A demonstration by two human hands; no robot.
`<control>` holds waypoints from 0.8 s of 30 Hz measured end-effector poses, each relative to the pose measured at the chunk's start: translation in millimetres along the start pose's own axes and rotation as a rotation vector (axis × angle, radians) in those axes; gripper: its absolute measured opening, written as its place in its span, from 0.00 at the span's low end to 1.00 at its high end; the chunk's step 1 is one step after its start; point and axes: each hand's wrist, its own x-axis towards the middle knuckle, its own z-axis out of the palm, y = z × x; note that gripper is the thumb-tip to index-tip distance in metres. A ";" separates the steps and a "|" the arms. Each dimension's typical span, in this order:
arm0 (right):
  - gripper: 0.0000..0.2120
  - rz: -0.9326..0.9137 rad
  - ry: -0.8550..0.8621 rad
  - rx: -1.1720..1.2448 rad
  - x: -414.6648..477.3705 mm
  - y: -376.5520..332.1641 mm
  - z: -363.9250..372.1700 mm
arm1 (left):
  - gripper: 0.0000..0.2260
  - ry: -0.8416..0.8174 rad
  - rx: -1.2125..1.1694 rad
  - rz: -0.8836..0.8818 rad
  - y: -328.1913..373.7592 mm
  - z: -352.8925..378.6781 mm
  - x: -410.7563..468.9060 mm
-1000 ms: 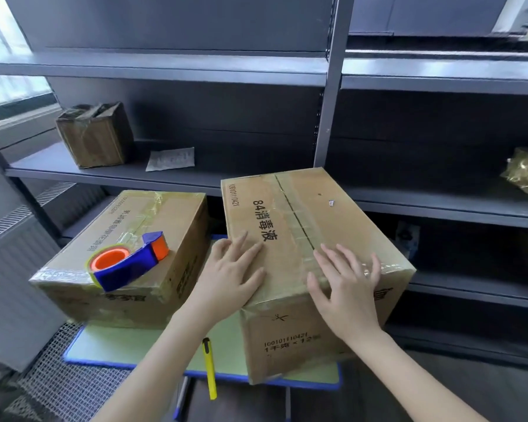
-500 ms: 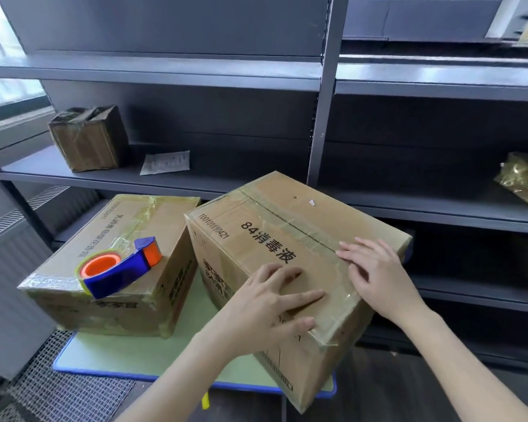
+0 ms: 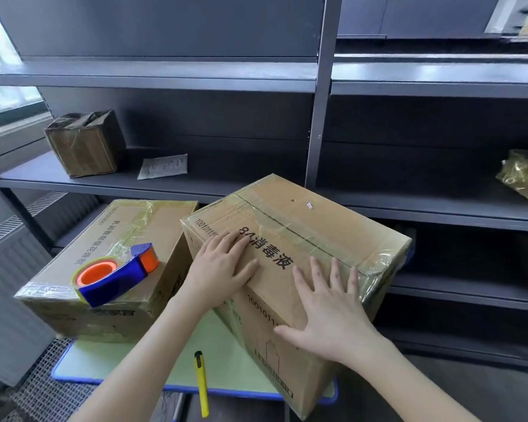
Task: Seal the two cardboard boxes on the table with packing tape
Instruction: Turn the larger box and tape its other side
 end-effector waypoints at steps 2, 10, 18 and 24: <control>0.47 -0.068 -0.032 0.002 1.8 16.1 -0.8 | 0.30 0.026 0.020 0.000 5.2 -0.9 -4.8; 0.43 -0.312 -0.223 0.213 10.3 114.1 -20.4 | 0.37 0.069 0.167 0.002 53.8 0.2 -44.5; 0.42 -0.378 -0.280 0.293 37.1 132.7 -33.5 | 0.34 0.113 0.236 -0.080 72.3 3.0 -39.7; 0.31 -0.332 -0.234 0.338 40.2 129.5 -33.8 | 0.33 0.153 0.211 -0.083 72.4 5.7 -37.6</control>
